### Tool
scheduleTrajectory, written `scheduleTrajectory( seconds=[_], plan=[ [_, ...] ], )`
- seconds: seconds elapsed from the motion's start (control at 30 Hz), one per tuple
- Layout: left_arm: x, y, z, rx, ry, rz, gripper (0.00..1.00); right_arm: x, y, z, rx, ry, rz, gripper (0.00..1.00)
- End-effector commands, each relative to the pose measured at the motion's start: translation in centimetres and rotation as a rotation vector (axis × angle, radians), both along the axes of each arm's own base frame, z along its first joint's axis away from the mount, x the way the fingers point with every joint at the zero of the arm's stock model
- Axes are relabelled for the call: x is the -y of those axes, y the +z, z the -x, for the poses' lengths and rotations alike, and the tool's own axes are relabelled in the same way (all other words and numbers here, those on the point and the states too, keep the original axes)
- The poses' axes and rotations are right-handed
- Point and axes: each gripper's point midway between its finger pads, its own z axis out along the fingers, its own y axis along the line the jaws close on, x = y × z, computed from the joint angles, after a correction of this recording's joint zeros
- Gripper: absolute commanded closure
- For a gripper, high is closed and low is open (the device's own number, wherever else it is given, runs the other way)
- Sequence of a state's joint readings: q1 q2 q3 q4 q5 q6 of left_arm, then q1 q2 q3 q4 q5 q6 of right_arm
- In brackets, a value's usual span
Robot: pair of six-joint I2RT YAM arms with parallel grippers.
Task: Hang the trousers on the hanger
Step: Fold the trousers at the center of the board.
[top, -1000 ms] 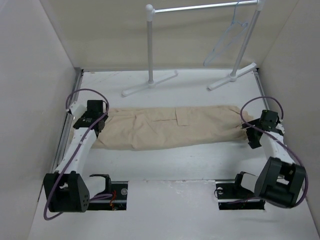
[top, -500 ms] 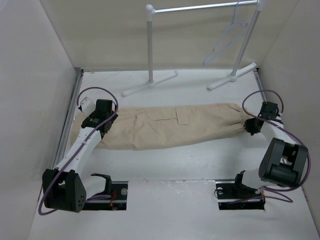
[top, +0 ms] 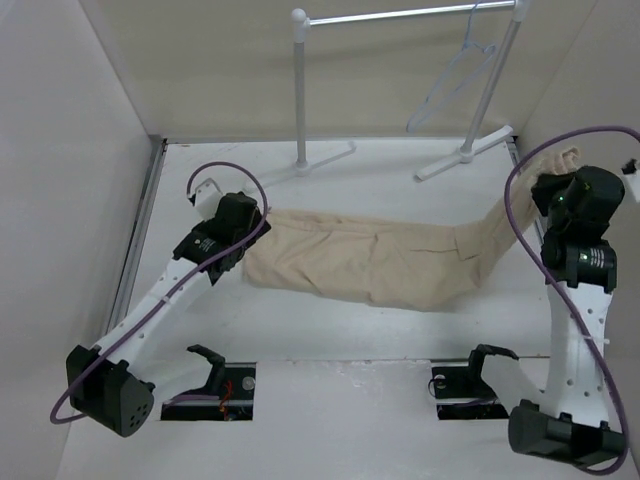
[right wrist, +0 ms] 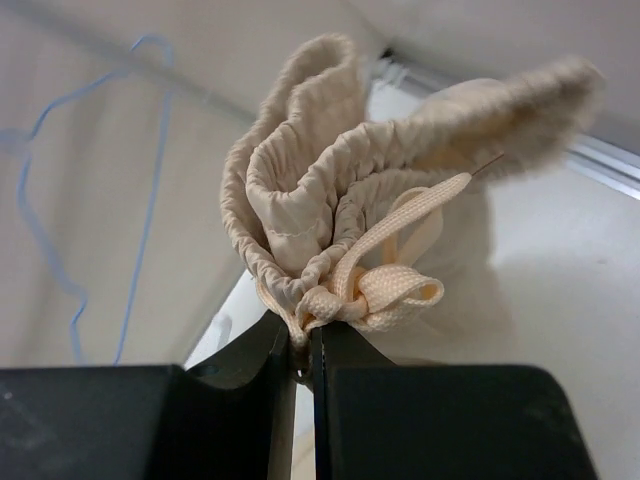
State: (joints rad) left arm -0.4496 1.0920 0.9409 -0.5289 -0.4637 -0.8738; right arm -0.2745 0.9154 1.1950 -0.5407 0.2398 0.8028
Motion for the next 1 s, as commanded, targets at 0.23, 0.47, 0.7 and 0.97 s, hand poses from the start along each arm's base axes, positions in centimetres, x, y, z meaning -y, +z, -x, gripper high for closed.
scheduleTrajectory(
  seconds=[0.23, 0.47, 0.7, 0.97],
  plan=[
    [-5.6, 4.4, -0.6, 0.120, 0.161, 0.050, 0.20, -22.8, 4.7, -4.4, -0.018, 0.645, 0.126, 0.92],
    [-10.7, 2.9, -0.5, 0.141, 0.307, 0.113, 0.20, -43.6, -1.1, -4.1, -0.166, 0.968, 0.178, 0.89],
    [-14.1, 2.8, 0.1, 0.155, 0.402, 0.157, 0.19, -59.6, -11.4, 3.8, -0.385, 1.329, 0.187, 0.45],
    [-5.7, 1.6, -4.1, 0.111, 0.142, 0.159, 0.21, -45.3, -9.3, 0.8, -0.327, 1.172, 0.156, 0.29]
  ],
)
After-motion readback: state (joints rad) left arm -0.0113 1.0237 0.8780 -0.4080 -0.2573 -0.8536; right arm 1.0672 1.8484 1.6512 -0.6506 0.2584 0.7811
